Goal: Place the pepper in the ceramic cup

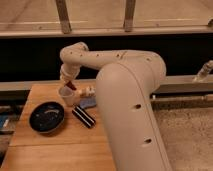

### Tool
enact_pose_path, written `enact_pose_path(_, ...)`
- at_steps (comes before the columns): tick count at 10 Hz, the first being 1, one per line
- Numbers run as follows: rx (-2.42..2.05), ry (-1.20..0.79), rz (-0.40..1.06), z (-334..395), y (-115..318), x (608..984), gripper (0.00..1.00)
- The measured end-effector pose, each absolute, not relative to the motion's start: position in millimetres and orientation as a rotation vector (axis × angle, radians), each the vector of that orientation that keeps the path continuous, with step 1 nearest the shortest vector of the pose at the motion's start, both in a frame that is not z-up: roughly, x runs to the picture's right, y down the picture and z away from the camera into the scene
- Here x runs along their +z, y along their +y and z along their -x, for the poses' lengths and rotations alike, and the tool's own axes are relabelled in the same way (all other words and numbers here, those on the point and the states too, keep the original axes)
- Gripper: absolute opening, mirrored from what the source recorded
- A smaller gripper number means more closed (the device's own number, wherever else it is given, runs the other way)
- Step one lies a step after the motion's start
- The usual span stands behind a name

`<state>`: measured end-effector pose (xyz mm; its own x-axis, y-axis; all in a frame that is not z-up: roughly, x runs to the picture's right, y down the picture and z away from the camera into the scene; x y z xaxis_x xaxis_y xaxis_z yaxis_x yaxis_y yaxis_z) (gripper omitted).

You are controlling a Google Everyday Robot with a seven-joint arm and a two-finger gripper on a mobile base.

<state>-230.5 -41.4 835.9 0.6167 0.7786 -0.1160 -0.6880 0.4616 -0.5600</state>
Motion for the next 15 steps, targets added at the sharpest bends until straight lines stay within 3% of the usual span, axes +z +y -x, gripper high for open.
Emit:
enact_pose_path(7,0.883,-0.236,0.602,263.5,-53.7,838.6,0.00)
enact_pose_path(13,0.900,-0.287,0.662,271.2,-39.6,859.1,0.00)
enact_pose_path(14,0.900,-0.286,0.675,273.8,-36.2,860.5,0.04)
enact_pose_path(15,0.900,-0.283,0.689,276.5,-31.7,862.5,0.15)
